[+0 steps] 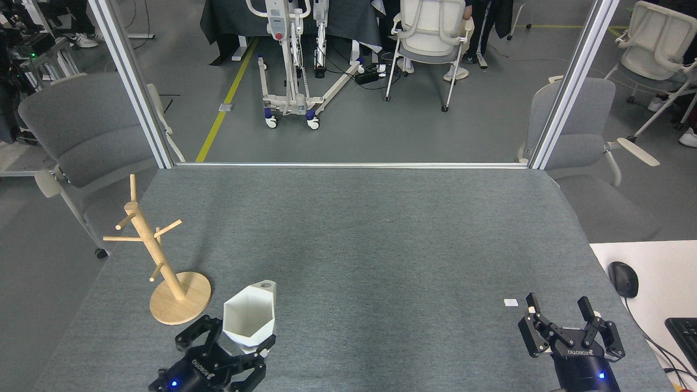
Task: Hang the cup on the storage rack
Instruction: 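Carry the white cup with the left gripper toward the wooden rack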
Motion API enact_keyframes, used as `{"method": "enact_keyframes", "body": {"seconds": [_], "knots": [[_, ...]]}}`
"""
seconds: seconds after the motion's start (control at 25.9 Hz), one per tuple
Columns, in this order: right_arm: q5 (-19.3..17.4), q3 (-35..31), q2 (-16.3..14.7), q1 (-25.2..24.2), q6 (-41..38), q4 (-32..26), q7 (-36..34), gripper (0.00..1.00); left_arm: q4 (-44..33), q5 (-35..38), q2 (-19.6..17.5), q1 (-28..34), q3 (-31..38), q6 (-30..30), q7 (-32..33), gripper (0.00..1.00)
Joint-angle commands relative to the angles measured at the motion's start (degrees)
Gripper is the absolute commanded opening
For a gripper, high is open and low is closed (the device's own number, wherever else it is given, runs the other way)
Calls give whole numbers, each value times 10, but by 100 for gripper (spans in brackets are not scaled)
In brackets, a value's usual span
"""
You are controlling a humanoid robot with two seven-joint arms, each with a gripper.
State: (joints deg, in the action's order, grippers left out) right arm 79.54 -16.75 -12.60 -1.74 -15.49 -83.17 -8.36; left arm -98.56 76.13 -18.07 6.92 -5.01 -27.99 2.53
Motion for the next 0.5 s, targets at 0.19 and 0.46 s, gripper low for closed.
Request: {"method": "enact_keyframes", "body": {"seconds": [0.19, 0.46], "knots": [[5, 65, -16, 59, 122, 1, 58, 99, 2, 0, 2, 93, 236, -145, -45, 0], [11, 66, 9, 61, 90, 2, 71, 99, 29, 6, 4, 54, 324, -109, -60, 0]]}}
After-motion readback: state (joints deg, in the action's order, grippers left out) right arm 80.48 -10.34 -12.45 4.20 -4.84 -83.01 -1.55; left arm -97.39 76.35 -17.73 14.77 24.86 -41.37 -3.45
